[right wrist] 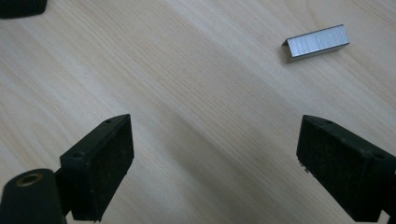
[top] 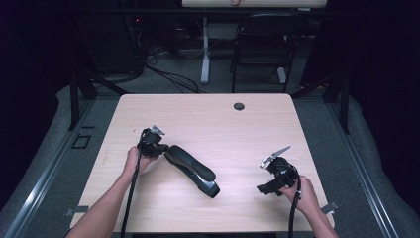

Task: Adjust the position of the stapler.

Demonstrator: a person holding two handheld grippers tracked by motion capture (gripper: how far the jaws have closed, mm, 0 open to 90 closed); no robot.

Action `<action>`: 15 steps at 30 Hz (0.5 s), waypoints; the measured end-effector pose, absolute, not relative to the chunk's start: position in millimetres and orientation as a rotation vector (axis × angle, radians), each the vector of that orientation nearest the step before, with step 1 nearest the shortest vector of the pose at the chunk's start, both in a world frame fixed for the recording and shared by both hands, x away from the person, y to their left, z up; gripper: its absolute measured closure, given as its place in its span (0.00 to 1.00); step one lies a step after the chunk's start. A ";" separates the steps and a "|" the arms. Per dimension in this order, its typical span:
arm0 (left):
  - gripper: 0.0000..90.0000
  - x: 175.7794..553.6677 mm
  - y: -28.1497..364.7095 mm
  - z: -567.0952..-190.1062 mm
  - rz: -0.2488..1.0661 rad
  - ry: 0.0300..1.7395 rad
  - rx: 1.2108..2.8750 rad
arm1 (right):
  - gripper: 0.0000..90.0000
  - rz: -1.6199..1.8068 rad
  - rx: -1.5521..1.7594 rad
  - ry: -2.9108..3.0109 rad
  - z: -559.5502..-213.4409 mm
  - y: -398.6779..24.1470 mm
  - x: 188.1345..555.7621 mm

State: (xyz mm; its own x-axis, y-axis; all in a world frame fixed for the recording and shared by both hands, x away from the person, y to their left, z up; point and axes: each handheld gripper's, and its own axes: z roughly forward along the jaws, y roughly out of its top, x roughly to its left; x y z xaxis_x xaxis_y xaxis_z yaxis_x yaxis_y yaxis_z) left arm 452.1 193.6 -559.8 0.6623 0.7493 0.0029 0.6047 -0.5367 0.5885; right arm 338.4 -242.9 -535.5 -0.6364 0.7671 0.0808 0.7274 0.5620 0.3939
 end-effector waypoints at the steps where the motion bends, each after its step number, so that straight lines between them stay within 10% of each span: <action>1: 1.00 451.5 192.4 -559.3 0.347 1.039 2.329 | 0.12 0.612 1.291 2.684 -536.0 -242.7 338.2; 15: 1.00 444.5 178.1 -555.8 0.303 0.926 2.389 | 0.12 0.607 1.276 2.695 -534.3 -240.4 336.8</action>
State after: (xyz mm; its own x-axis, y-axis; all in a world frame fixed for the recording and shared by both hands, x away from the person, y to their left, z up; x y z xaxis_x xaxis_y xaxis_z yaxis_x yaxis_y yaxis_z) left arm 444.5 178.1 -555.8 0.7367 0.6761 0.0099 0.5510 -0.6088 0.5707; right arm 336.8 -240.4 -534.3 -0.6443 0.7606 0.0793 0.7212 0.5699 0.3940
